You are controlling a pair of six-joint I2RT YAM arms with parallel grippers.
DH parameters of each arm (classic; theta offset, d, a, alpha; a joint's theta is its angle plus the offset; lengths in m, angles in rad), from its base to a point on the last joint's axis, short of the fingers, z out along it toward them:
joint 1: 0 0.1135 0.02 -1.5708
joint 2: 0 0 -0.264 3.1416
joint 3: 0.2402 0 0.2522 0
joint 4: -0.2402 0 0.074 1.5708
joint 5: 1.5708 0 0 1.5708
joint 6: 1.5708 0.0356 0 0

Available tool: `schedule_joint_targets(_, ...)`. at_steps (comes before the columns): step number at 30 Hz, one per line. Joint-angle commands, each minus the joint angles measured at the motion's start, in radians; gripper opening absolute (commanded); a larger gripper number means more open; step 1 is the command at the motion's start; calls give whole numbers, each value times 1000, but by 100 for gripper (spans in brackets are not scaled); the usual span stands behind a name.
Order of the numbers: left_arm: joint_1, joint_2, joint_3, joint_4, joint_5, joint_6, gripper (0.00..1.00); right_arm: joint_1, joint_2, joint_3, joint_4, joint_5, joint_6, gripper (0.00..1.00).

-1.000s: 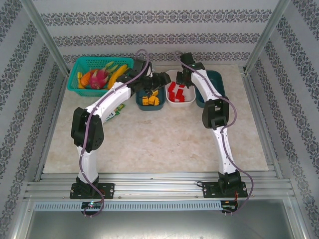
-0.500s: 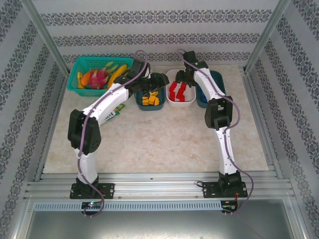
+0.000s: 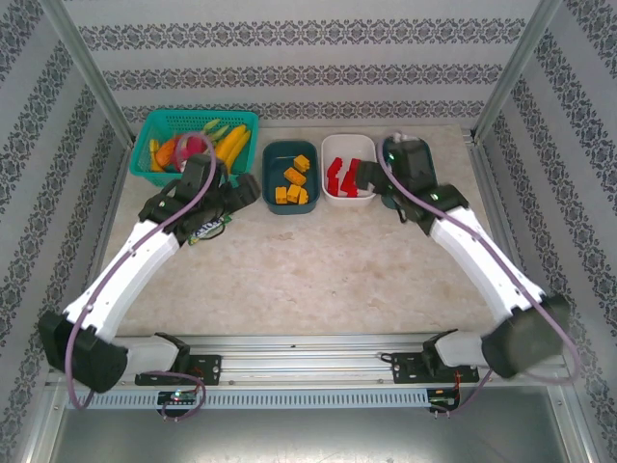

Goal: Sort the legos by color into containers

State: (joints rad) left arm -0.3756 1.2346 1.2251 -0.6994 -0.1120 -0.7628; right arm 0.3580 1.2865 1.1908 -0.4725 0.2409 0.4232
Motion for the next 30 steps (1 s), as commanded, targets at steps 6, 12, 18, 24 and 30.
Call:
schedule_joint_targets(6,19,-198,-434,173,-647,439,100,-158,-325,-631,426,240,-202,98)
schedule_joint_targets(12,116,-261,-689,532,-452,625,100,-213,-231,-782,675,168,-307,98)
schedule_joint_targets(18,237,-78,-755,810,-291,608,100,-279,14,-733,920,44,-341,98)
schedule_joint_targets(24,324,168,-715,1118,-148,631,100,-342,192,-643,1035,-66,-337,98)
schedule_joint_targets(30,370,302,-689,1292,-12,707,100,-351,170,-777,1252,-169,-364,98)
